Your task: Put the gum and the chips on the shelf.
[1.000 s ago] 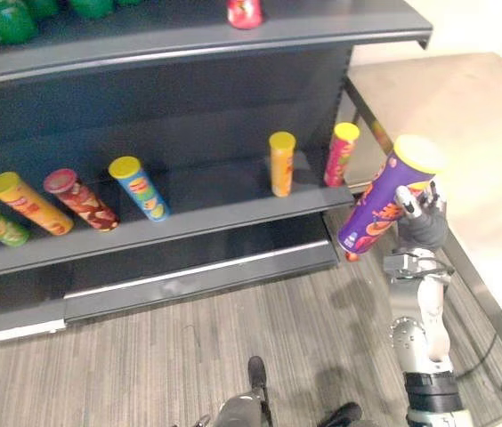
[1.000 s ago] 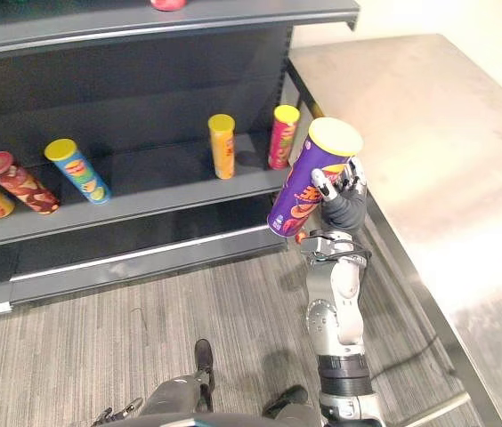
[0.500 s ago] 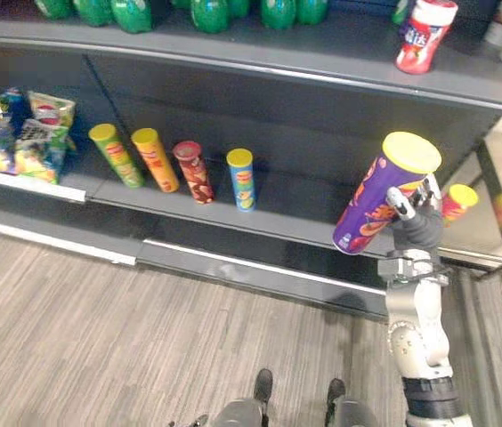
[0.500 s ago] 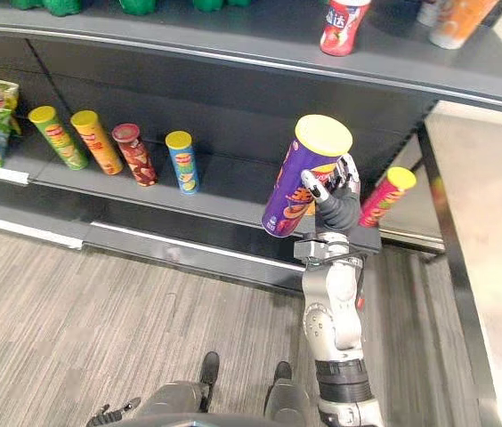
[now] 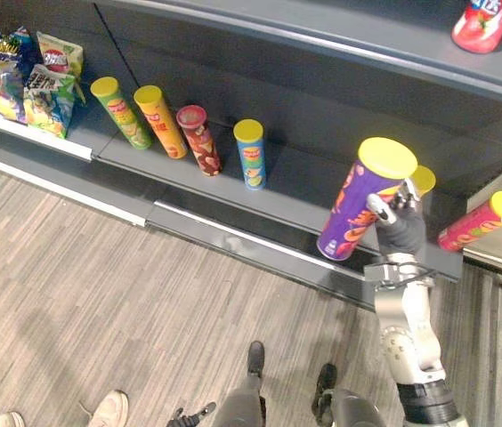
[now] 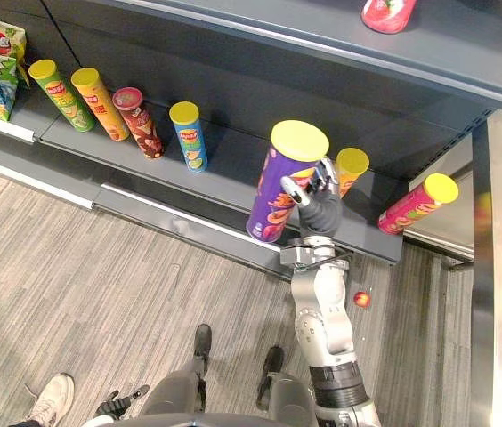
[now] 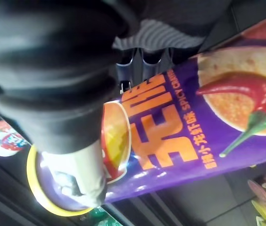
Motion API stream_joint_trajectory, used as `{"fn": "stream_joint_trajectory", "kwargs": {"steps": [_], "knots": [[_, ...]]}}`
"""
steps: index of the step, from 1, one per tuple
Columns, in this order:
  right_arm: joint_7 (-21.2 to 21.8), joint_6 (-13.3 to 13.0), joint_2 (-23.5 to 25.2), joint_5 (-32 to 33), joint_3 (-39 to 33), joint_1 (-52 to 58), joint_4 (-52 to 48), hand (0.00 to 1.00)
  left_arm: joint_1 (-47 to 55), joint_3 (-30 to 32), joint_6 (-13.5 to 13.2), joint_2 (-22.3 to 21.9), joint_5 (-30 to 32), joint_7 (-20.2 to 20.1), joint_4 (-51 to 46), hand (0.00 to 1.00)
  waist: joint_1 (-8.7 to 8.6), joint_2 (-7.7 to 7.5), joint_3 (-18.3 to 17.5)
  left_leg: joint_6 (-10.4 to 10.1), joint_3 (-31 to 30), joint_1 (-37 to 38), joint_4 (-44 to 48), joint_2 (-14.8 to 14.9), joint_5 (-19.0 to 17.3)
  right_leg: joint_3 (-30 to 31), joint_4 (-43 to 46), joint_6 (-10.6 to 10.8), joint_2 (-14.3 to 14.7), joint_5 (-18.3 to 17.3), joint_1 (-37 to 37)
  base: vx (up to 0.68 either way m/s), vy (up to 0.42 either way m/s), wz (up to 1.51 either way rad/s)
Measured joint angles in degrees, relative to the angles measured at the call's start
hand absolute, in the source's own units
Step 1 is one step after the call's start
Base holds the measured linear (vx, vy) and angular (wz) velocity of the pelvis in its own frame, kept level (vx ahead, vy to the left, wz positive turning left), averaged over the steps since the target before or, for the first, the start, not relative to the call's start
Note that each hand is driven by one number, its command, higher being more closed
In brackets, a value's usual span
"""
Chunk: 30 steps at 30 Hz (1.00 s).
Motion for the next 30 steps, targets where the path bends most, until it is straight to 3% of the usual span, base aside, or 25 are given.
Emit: {"fn": "stream_joint_trajectory", "kwargs": {"steps": [4, 7, 12, 17, 24, 30], "knots": [[-2.0, 0.0, 0.2, -4.0, 0.0, -6.8, 5.8, 1.0, -1.0, -2.6, -0.1, 0.3, 0.0, 0.5, -0.4, 0.0, 0.13, 1.34, 0.9, 0.0, 0.4, -1.7, -0.1, 0.1, 0.3, 0.1, 0.3, 0.3, 0.0, 0.3, -1.8, -0.03, 0.001, 0.0], [-4.6, 0.1, 0.3, -5.2, -1.9, -12.8, 10.2, 1.0, -2.4, -4.8, -0.5, -0.2, -0.3, 0.5, -2.9, 0.0, 1.17, 3.22, 2.5, 0.3, 0.3, -3.6, -0.1, 0.1, 1.2, -0.1, 1.0, 0.3, -0.1, 0.5, -4.0, -0.02, -0.002, 0.02], [-10.8, 0.2, 0.3, -11.1, -10.7, -25.7, 18.3, 1.0, -4.4, -9.6, -2.6, -0.7, -1.2, 0.5, -7.4, 0.0, 3.3, 5.52, 5.5, 0.4, -0.1, -6.5, 0.2, 0.1, 2.9, -0.2, 2.5, 0.3, -0.4, 0.5, -7.4, 0.0, -0.006, 0.02], [-16.0, 0.4, -2.0, -15.6, -16.8, -36.3, 22.9, 1.0, -5.7, -13.2, -3.5, -0.8, -3.4, 0.5, -9.4, 0.0, 3.64, 7.36, 8.0, 0.2, -0.3, -9.1, 0.2, -0.2, 3.7, -0.1, 3.7, 0.3, -0.9, 0.5, -10.4, 0.0, -0.005, 0.01], [-19.6, 1.7, -4.8, -17.8, -19.3, -42.4, 26.9, 1.0, -7.6, -15.0, -4.7, -1.5, -3.5, 0.6, -11.1, 0.0, 4.78, 8.67, 11.1, 0.2, -0.1, -11.3, 0.2, -0.1, 4.4, 0.4, 5.9, -0.1, -1.1, 0.2, -14.0, 0.01, -0.04, -0.04], [-20.2, 2.3, -4.7, -18.9, -20.7, -45.4, 27.1, 1.0, -8.5, -15.2, -5.0, -2.6, -5.7, 0.6, -11.5, 0.0, 5.19, 8.91, 11.8, 0.0, 0.4, -13.1, 0.1, -0.2, 4.9, 1.5, 8.3, -0.5, -1.5, -0.1, -17.3, -0.01, -0.04, -0.05]]}}
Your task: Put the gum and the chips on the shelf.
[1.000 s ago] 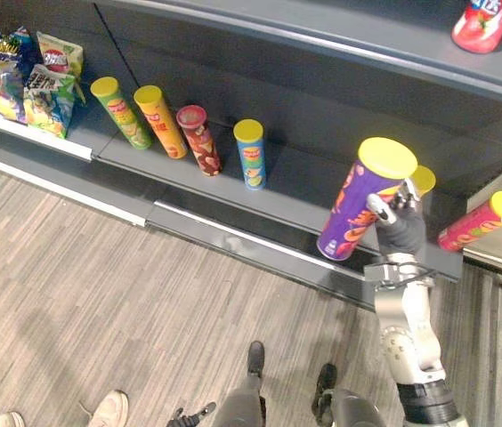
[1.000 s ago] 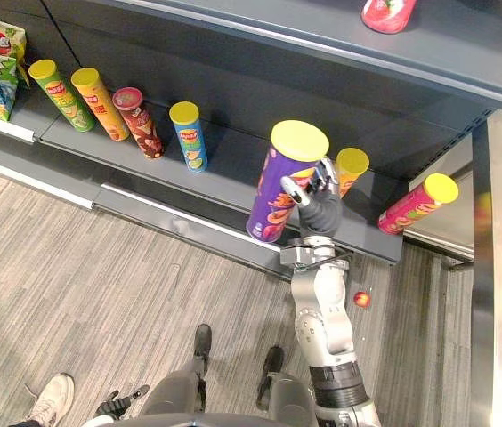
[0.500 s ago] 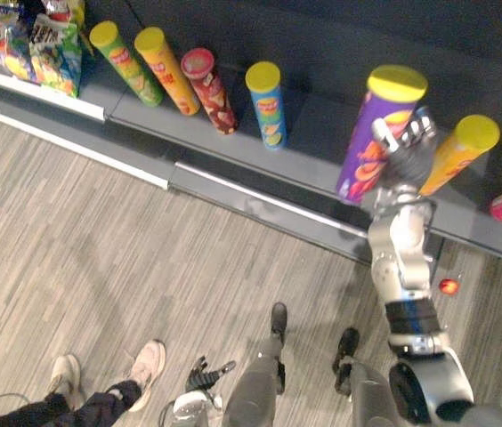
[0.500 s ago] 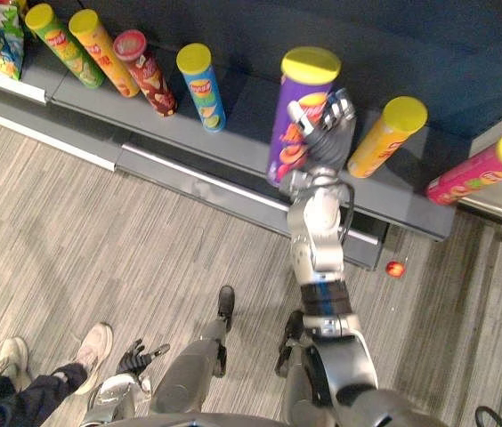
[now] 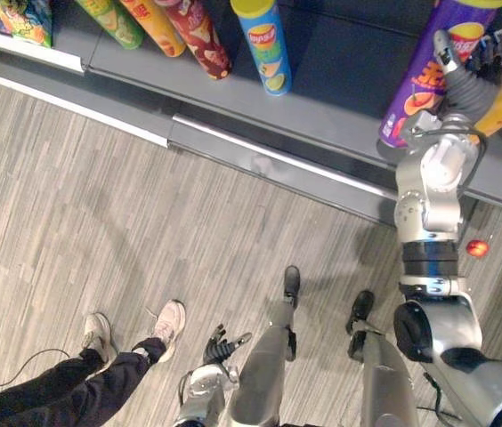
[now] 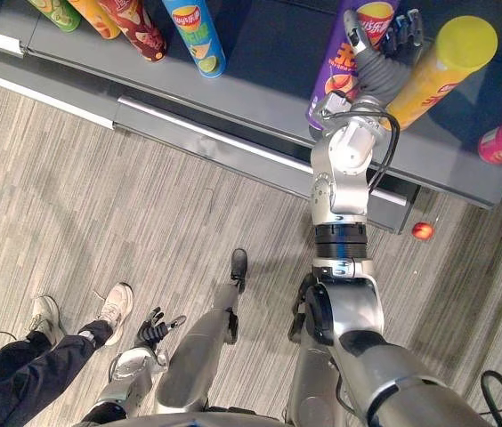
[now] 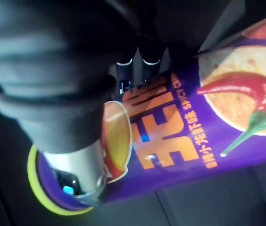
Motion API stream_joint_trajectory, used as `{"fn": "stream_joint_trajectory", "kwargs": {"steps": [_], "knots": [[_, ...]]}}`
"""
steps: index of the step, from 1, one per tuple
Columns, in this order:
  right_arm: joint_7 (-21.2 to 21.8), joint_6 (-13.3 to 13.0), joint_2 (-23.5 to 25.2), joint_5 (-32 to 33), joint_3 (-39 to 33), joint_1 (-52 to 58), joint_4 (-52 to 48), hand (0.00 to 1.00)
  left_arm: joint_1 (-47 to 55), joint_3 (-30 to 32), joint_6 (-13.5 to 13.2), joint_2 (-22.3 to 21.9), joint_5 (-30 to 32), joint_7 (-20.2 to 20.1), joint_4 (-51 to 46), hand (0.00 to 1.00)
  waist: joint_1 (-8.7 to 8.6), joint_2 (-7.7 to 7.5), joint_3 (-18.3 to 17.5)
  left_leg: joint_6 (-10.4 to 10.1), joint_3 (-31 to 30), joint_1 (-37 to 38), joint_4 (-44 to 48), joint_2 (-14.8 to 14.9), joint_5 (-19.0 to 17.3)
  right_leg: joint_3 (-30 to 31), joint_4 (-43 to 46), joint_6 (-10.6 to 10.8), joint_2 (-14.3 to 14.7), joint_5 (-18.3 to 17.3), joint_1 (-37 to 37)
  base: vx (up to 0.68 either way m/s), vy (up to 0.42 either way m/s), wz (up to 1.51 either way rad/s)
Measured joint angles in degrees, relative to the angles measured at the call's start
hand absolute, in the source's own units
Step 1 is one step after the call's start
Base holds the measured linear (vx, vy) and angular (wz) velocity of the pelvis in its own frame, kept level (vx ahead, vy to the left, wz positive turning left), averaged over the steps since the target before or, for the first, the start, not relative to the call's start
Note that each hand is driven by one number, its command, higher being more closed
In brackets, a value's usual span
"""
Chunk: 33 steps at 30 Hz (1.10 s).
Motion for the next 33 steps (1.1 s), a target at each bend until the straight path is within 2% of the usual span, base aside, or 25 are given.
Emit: {"fn": "stream_joint_trajectory", "kwargs": {"steps": [6, 8, 10, 16, 20, 25, 27, 33], "knots": [[-0.3, 0.0, 0.6, -1.0, 0.0, -3.2, -0.4, 1.0, -0.4, 0.0, -0.1, -0.6, -0.1, 0.0, -1.2, 0.0, 0.12, 0.06, 0.4, -0.7, 0.6, -2.4, -0.1, 0.1, -0.4, 0.7, 1.9, -0.2, -0.2, -0.2, -3.6, -0.03, -0.04, -0.05], [-0.9, 0.0, 0.6, -1.0, 0.0, -3.4, -1.3, 1.0, -0.4, 0.1, -0.2, -1.4, -1.5, 0.0, -1.8, 0.0, 1.11, 0.04, 0.4, -0.7, 1.6, -3.1, -0.2, 0.2, -0.4, 1.2, 2.5, -0.2, -0.4, -0.2, -4.9, -0.01, -0.014, -0.12], [-1.4, 0.0, 1.2, -1.0, 0.0, -3.4, -3.7, 1.0, -0.4, 0.7, -0.3, -2.2, -2.0, 0.1, -2.5, 0.0, 1.21, 0.04, 0.4, -0.7, 2.1, -3.9, -0.3, 0.0, -0.4, 1.4, 3.2, -0.2, -0.7, -0.4, -6.0, 0.0, -0.006, -0.05], [-2.3, -0.4, 3.4, -1.0, 0.2, -5.1, -11.3, 1.0, -0.6, 2.2, -0.9, -3.5, -2.1, 0.2, -4.0, 0.0, 1.29, 0.04, 0.4, -0.7, 3.9, -6.1, 0.0, -0.9, -0.3, 1.4, 6.8, 0.0, -2.7, -1.7, -9.9, 0.03, 0.002, 0.05], [-2.4, -1.2, 4.0, -1.0, 2.1, -6.5, -13.4, 1.0, -1.9, 2.3, -1.4, -5.0, -2.1, 0.3, -4.7, 0.0, 1.33, 0.04, 0.4, -0.9, 8.0, -7.3, 0.0, -0.8, -0.5, 1.4, 8.6, 0.2, -4.1, -2.4, -11.7, 0.02, 0.01, 0.08], [-2.6, -1.5, 3.9, -1.0, 3.2, -7.6, -14.4, 1.0, -2.4, 1.6, -1.4, -5.6, -2.2, 0.2, -5.8, 0.0, 1.92, 0.04, 0.4, 0.3, 7.6, -9.1, 0.0, -2.0, 0.5, 1.0, 10.4, 0.6, -5.5, -4.0, -13.9, 0.03, 0.013, 0.14], [-3.0, -1.5, 3.5, -1.0, 3.2, -8.4, -14.3, 1.0, -2.4, 1.1, -1.5, -5.5, -3.8, 0.2, -6.3, 0.0, 2.7, 0.04, 0.4, 0.2, 7.5, -9.9, 0.0, -2.1, 0.8, 0.7, 11.0, 0.6, -5.8, -4.4, -14.7, 0.03, 0.002, 0.1], [-3.8, -1.5, 1.6, -1.0, 2.8, -11.3, -13.6, 1.0, -2.4, -0.3, -2.0, -5.4, -4.4, 0.1, -7.5, 0.0, 2.93, 0.03, 0.4, -0.2, 6.4, -12.2, 0.0, -2.7, 1.1, 0.1, 12.9, 0.5, -6.9, -5.0, -17.3, 0.01, 0.002, 0.12]]}}
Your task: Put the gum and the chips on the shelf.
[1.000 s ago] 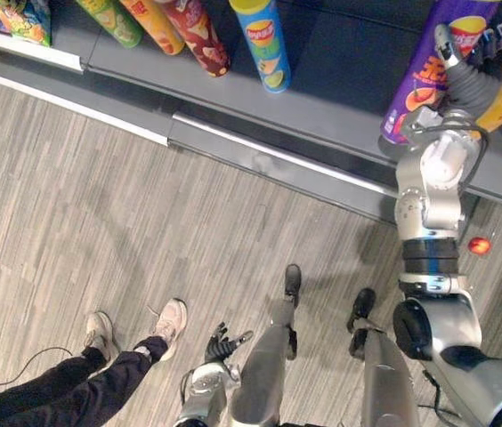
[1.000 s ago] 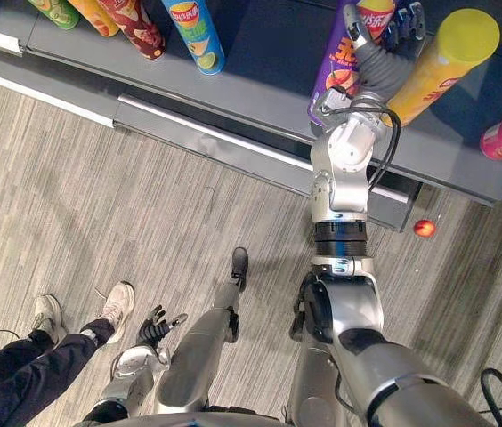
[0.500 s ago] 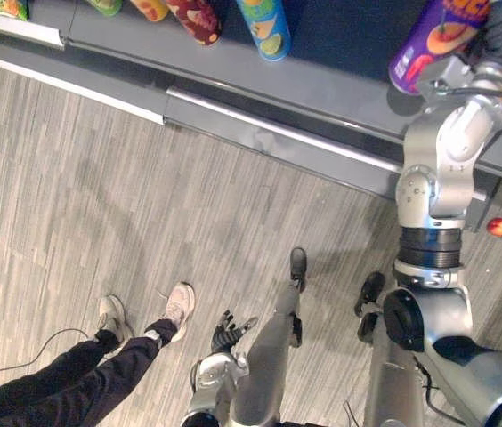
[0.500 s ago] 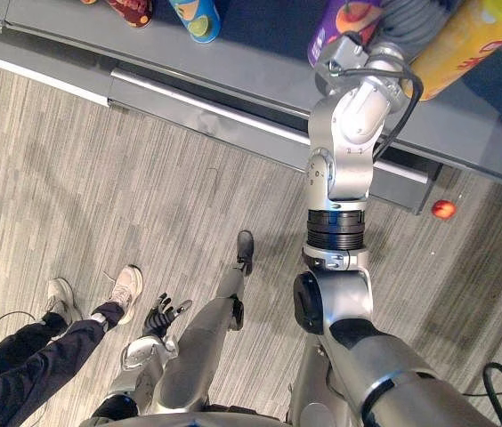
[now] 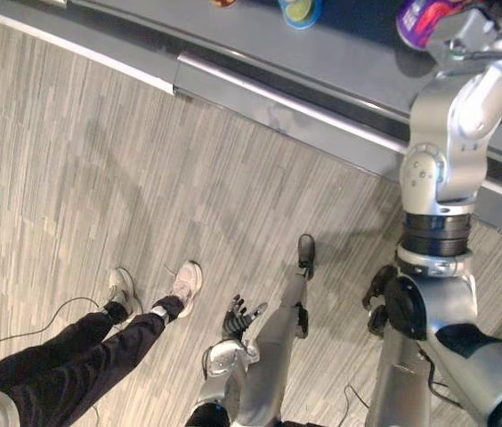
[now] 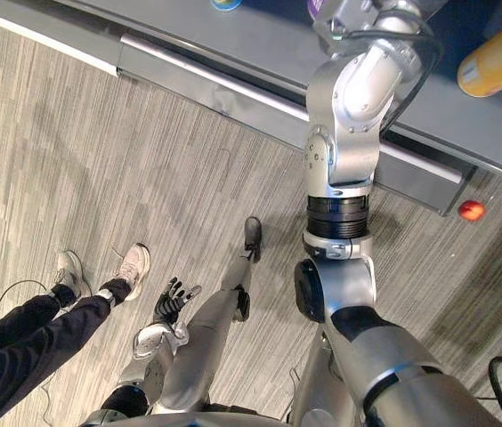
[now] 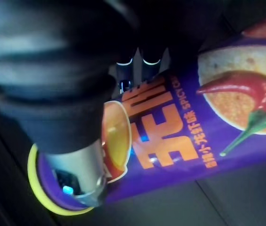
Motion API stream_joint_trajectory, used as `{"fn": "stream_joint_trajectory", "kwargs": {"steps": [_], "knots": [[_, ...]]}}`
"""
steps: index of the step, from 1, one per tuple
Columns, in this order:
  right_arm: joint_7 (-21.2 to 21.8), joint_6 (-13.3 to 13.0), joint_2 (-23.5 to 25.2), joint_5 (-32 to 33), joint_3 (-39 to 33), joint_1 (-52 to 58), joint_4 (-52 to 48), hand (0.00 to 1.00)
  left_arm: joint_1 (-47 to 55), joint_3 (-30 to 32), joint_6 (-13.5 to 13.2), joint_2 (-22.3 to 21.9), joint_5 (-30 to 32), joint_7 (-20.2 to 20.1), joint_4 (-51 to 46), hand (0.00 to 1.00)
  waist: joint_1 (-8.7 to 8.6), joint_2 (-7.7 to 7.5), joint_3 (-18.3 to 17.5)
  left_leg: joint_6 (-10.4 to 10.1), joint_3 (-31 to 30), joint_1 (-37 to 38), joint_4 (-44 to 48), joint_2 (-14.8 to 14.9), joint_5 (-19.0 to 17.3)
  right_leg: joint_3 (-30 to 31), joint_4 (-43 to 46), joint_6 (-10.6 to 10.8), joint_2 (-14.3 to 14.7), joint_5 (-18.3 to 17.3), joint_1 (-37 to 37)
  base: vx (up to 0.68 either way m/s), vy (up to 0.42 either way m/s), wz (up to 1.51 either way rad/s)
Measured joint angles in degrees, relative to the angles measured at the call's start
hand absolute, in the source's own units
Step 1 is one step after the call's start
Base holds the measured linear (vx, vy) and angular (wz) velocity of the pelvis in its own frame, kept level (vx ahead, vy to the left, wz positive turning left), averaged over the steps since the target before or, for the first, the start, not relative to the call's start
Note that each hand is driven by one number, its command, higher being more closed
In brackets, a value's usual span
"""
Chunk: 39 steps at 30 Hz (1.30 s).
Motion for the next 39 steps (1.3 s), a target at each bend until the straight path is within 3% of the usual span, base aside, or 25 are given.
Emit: {"fn": "stream_joint_trajectory", "kwargs": {"steps": [6, 11, 17, 20, 31, 33, 39], "knots": [[-0.5, 0.0, -1.4, 0.0, -0.2, 0.0, 1.2, 1.0, 0.0, -0.1, 0.0, 0.0, 0.0, 0.0, -1.1, 0.0, 0.18, 0.0, 0.0, -0.6, 0.3, -1.2, 0.0, -0.1, -0.5, 0.1, 0.1, 0.0, -0.2, 0.0, -1.2, 0.0, 0.0, 0.0], [-0.9, 0.0, -3.2, 0.0, -0.4, -0.1, 2.1, 1.0, 0.0, -0.4, 0.0, 0.0, -0.1, 0.1, -1.6, 0.0, 1.3, 0.0, 0.0, 0.2, 1.3, -2.1, 0.0, -0.4, 0.6, 0.8, 1.1, 0.0, -0.4, 0.0, -3.0, 0.0, 0.001, -0.01], [-1.1, 0.0, -3.6, 0.0, -0.4, -1.4, 2.1, 1.0, 0.0, -1.1, -0.1, 0.1, -2.3, 0.1, -2.9, 0.0, 1.27, 0.01, 0.0, -0.5, 1.2, -3.9, 0.0, -0.4, 1.6, 0.9, 1.0, -0.1, -0.4, 0.0, -4.6, 0.0, 0.002, 0.02], [-1.6, 0.0, -3.6, 0.0, -0.4, -1.4, 2.1, 1.0, 0.0, -1.0, -0.1, 0.1, -2.3, 0.1, -3.1, 0.0, 1.32, 0.01, 0.0, -1.8, 1.5, -5.0, 0.0, -0.4, 0.1, 1.2, 1.3, -0.1, -0.6, 0.0, -5.9, -0.01, 0.008, 0.01], [-2.5, -0.2, -3.4, 0.0, -0.1, -1.7, 2.0, 1.0, 0.0, -0.7, -0.5, 0.1, -2.3, 0.4, -3.2, 0.0, 1.61, 0.02, 0.0, -1.5, 3.2, -6.7, 0.0, -0.6, 0.3, 1.9, 2.1, -0.1, -0.9, 0.0, -8.2, 0.01, 0.009, 0.0], [-2.7, -0.4, -3.5, 0.0, -0.1, -2.1, 2.0, 1.0, 0.0, -0.7, -0.9, 0.1, -2.4, 0.5, -3.3, 0.0, 1.72, 0.02, 0.0, -0.6, 3.1, -7.9, 0.0, -0.6, 1.1, 2.4, 2.8, -0.1, -0.9, 0.0, -9.8, 0.03, -0.006, 0.02], [-3.3, -1.1, -3.7, 0.0, 0.2, -2.8, 1.9, 1.0, 0.0, -0.7, -1.4, 0.1, -4.5, 0.5, -3.7, 0.0, 2.48, 0.02, 0.0, -1.2, 2.8, -8.8, 0.0, -0.7, 3.0, 3.2, 3.0, -0.2, -0.9, -0.4, -10.9, 0.01, -0.027, 0.03]]}}
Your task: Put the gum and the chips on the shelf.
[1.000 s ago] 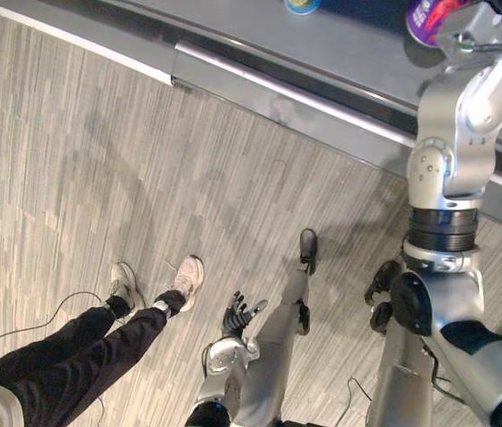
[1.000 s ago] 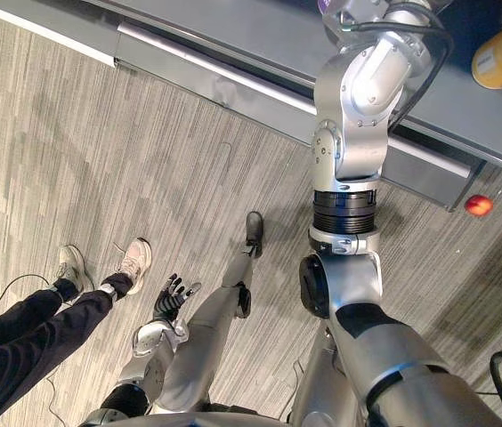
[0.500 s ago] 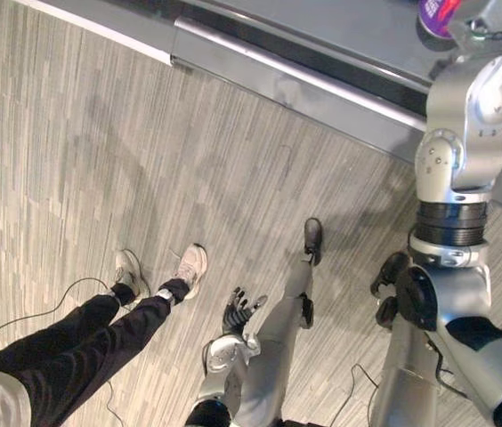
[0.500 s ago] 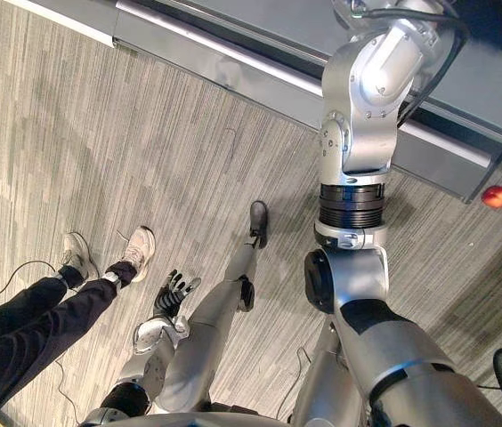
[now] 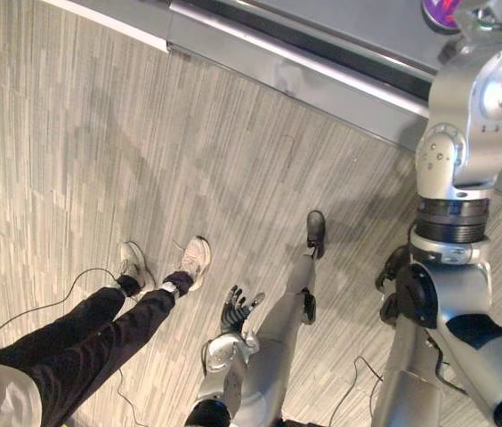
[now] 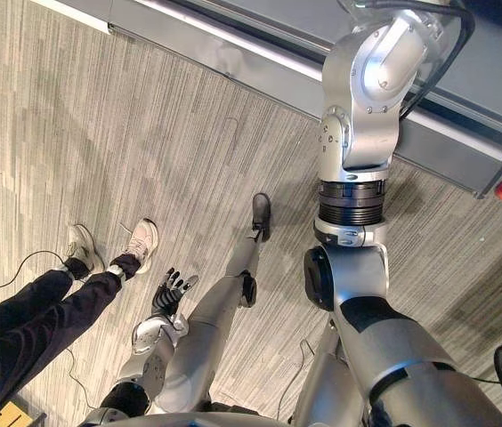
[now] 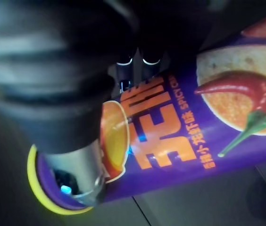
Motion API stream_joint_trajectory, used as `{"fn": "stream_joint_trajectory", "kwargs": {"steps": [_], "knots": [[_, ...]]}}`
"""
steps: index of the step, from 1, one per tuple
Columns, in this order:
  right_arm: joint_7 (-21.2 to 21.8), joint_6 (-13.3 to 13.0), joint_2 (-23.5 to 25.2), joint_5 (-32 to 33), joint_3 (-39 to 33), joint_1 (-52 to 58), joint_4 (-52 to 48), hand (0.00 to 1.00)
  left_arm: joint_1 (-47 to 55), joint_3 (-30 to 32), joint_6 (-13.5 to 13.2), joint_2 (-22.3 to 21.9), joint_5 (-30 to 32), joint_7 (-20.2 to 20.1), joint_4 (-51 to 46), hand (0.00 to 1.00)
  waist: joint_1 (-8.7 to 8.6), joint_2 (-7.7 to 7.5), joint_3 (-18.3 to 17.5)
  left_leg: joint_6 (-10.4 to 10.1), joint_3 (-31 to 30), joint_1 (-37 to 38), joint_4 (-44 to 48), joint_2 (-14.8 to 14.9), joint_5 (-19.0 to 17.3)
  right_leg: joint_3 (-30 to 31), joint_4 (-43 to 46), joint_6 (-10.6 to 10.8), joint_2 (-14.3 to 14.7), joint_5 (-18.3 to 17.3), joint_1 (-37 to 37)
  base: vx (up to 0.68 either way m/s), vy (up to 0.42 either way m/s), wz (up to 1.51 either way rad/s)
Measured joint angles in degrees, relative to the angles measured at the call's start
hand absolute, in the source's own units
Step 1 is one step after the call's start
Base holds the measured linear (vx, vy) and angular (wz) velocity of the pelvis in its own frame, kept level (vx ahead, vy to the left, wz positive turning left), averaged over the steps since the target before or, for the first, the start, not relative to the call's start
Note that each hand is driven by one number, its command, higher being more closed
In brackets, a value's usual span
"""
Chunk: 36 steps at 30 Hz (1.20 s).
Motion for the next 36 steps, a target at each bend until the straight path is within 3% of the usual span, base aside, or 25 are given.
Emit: {"fn": "stream_joint_trajectory", "kwargs": {"steps": [1, 2, 5, 10, 15, 18, 20, 24, 27, 36], "knots": [[0.0, -0.1, -0.1, 0.0, 0.1, -0.2, 0.0, 1.0, 0.0, 0.0, 0.0, 0.0, 0.0, 0.0, -0.2, 0.0, 0.07, 0.01, 0.0, -0.2, 0.0, -0.3, 0.0, 0.0, -0.2, 0.0, 0.0, 0.0, 0.0, 0.0, -0.3, -0.02, -0.022, -0.04], [0.0, -0.2, -0.2, 0.0, 0.4, -0.7, -0.3, 1.0, 0.0, 0.0, 0.0, 0.0, 0.0, 0.0, -0.8, 0.0, 0.08, 0.05, 0.0, -2.2, 0.2, -0.8, 0.0, 0.3, -3.0, 0.0, 0.1, 0.0, 0.1, 0.0, -0.9, 0.0, 0.0, 0.0], [-0.1, -0.4, -0.8, 0.0, 1.6, -0.9, -0.5, 1.0, 0.0, 0.1, -0.2, 0.0, 0.0, 0.0, -1.4, 0.0, 0.09, 0.05, 0.0, -2.0, 2.4, -1.3, 0.0, 0.6, -3.1, 0.2, 0.2, 0.0, -0.1, 0.0, -1.5, -0.02, -0.001, 0.02], [0.1, -0.3, -0.5, -0.1, 4.5, -0.7, -0.4, 1.0, 0.0, 0.4, -0.3, 0.0, 0.0, 0.0, -1.8, 0.0, 0.38, 0.05, 0.0, 1.0, 3.2, -1.3, 0.0, 0.6, -0.7, 0.8, 0.6, 0.0, 0.0, 0.0, -1.9, 0.01, -0.004, -0.01], [0.9, -0.3, 0.0, -0.1, 5.6, 0.1, 0.1, 1.0, 0.3, 0.3, -0.3, 0.0, 0.0, 0.0, -1.9, 0.0, 0.12, 0.05, 0.0, 0.3, 3.2, -0.9, 0.0, 0.9, 0.3, 1.1, 0.3, 0.0, 0.5, 0.0, -1.5, 0.01, -0.041, -0.04], [1.5, -0.3, 0.4, -0.7, 6.4, 1.9, 0.3, 1.0, 0.4, 0.0, -0.3, 0.0, 0.0, 0.0, -1.9, 0.0, -0.16, 0.01, -0.1, -0.8, 2.7, -0.6, 0.0, 1.1, 1.0, 1.1, -0.3, 0.0, 0.7, 0.0, -0.8, -0.02, -0.042, -0.01], [1.9, -0.2, 0.6, -2.3, 6.8, 2.5, 0.3, 1.0, 0.5, 0.0, -0.3, 0.0, 0.0, 0.0, -1.9, 0.0, -0.36, 0.0, -0.1, -3.0, 2.0, -0.4, 0.0, 1.4, -2.4, 0.9, -0.3, 0.0, 0.7, 0.0, -0.9, -0.02, -0.014, 0.0], [2.7, -0.2, 0.6, -2.5, 8.5, 3.3, 0.3, 1.0, 0.7, 0.1, -0.3, 0.0, 0.0, 0.0, -1.8, 0.0, -0.7, -0.03, -0.1, -2.3, 3.6, -0.4, -0.1, 1.4, -2.4, 1.1, -0.3, 0.3, 0.5, 0.3, -0.8, 0.0, -0.001, 0.0], [3.5, -0.3, 0.6, -3.0, 9.3, 3.6, 0.3, 1.0, 0.9, 0.3, -0.3, 0.0, 0.0, 0.0, -1.8, 0.0, -0.7, -0.03, -0.1, -0.5, 3.7, -0.5, 0.0, 1.4, -1.1, 1.1, -0.3, 0.3, 0.6, 0.3, -0.8, 0.0, 0.0, 0.0], [3.7, -0.2, 0.6, -4.5, 9.8, 4.2, 0.3, 1.0, 1.0, 0.3, -0.3, 0.0, 0.0, 0.0, -1.8, 0.0, -1.15, -0.14, -0.1, -0.3, 3.3, -0.4, 0.0, 2.0, -0.4, 1.1, -1.1, 0.3, 1.5, 0.3, -0.6, 0.0, -0.04, -0.03]]}}
